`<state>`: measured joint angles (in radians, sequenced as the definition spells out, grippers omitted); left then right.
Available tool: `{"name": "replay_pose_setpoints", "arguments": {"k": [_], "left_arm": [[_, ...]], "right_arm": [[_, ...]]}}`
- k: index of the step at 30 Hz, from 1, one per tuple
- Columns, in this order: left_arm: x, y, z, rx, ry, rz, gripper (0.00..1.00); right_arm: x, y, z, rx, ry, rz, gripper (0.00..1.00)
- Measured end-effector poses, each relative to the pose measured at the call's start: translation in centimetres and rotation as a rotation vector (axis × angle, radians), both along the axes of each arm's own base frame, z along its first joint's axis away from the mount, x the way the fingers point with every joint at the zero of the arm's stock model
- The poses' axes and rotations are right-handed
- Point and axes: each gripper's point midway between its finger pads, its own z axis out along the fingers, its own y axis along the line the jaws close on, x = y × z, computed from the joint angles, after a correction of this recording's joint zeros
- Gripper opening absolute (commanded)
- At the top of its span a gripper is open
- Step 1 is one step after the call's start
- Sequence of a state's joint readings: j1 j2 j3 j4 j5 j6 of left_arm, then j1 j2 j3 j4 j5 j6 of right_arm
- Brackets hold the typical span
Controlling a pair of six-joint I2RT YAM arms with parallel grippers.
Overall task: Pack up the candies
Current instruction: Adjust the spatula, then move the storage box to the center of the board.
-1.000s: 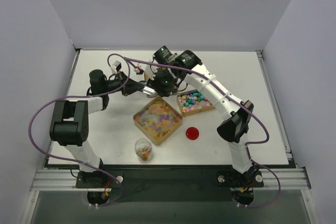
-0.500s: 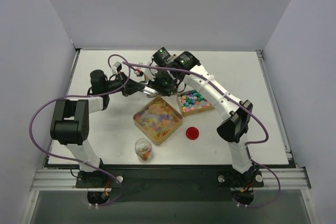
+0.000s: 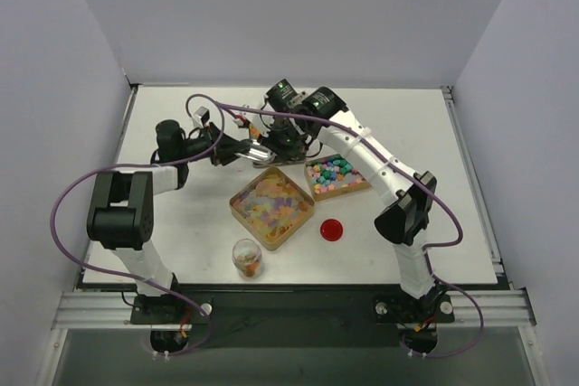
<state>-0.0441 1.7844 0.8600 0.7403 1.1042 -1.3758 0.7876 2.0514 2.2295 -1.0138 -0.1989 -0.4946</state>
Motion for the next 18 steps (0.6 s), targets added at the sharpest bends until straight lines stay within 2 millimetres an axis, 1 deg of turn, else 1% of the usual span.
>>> {"name": "replay_pose_setpoints", "arguments": {"k": [1, 3, 4, 5, 7, 9, 12, 14, 18], "left_arm": [[0.1, 0.1, -0.1, 0.004, 0.005, 0.003, 0.56], [0.7, 0.7, -0.3, 0.018, 0.007, 0.025, 0.63], [1.1, 1.2, -0.3, 0.023, 0.012, 0.044, 0.65], [1.6, 2.1, -0.4, 0.030, 0.013, 0.073, 0.73], [2.8, 4.5, -0.6, 0.041, 0.019, 0.143, 0.74], [3.9, 7.5, -0.9, 0.050, 0.033, 0.227, 0.74], [4.4, 11.1, -0.9, 0.066, 0.039, 0.327, 0.73], [3.9, 11.8, -0.8, 0.080, 0.029, 0.349, 0.74], [1.5, 10.9, -0.1, 0.121, -0.005, 0.333, 0.74]], "right_arm": [[0.1, -0.1, 0.0, 0.002, 0.003, -0.004, 0.00], [0.6, -0.6, 0.0, 0.008, 0.010, -0.030, 0.00], [1.0, -1.0, -0.1, 0.010, 0.014, -0.051, 0.00], [1.4, -1.5, -0.1, 0.012, 0.017, -0.072, 0.00], [2.5, -2.4, -0.2, 0.012, 0.016, -0.109, 0.00], [3.5, -3.1, -0.3, 0.006, 0.010, -0.134, 0.00], [4.9, -4.5, -0.9, -0.047, -0.002, -0.141, 0.00], [5.5, -5.1, -1.7, -0.099, -0.011, -0.122, 0.00], [7.2, -6.3, -4.2, -0.259, -0.044, -0.057, 0.00]]}}
